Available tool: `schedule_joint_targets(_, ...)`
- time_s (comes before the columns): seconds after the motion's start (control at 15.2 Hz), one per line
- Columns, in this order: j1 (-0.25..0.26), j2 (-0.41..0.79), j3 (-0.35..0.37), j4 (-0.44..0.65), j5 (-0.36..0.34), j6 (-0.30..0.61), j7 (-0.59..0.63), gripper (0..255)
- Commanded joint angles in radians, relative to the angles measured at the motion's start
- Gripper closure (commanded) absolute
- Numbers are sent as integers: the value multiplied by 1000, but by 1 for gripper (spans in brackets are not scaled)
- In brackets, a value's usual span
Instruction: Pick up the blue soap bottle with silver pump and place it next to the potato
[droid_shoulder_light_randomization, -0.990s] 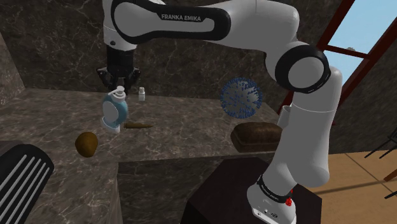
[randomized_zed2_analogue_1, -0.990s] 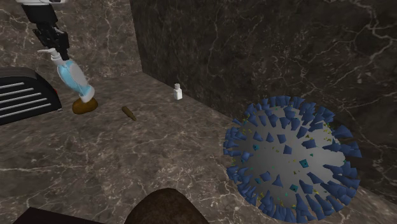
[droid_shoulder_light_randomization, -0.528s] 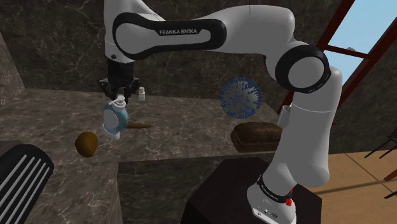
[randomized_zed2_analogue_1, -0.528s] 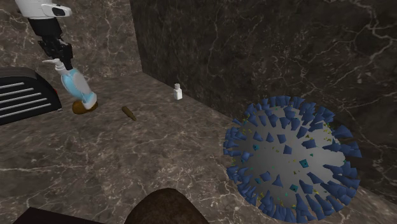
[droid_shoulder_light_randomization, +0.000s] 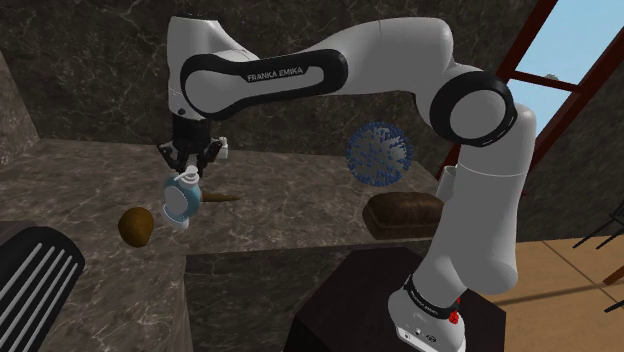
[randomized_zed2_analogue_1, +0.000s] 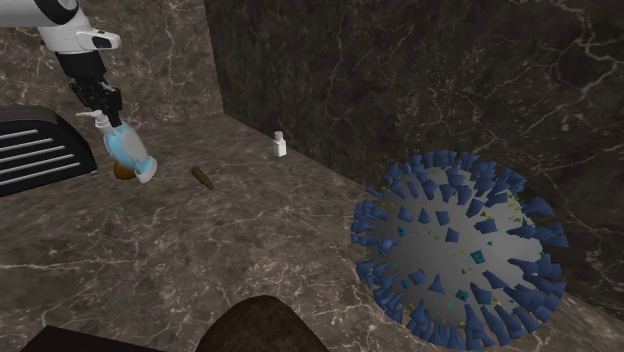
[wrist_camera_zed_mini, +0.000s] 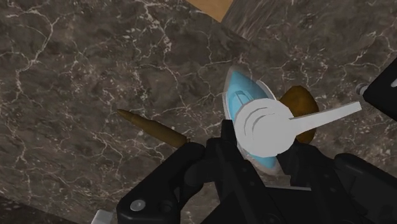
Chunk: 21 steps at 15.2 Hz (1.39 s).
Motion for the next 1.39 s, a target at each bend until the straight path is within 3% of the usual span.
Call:
schedule_joint_targets(0.0, 0, 6, 0, -17, -1, 24, 1, 255)
schedule_joint_targets(0.59, 0, 11, -1, -31, -2, 43, 1, 255)
schedule_joint_targets(0.66, 0, 11, -1, -31, -2, 43, 2, 0)
schedule_joint_targets(0.99, 0, 11, -1, -31, -2, 43, 1, 0)
schedule_joint_targets(1.32, -1, -26, 1, 42, 4, -67, -2, 0)
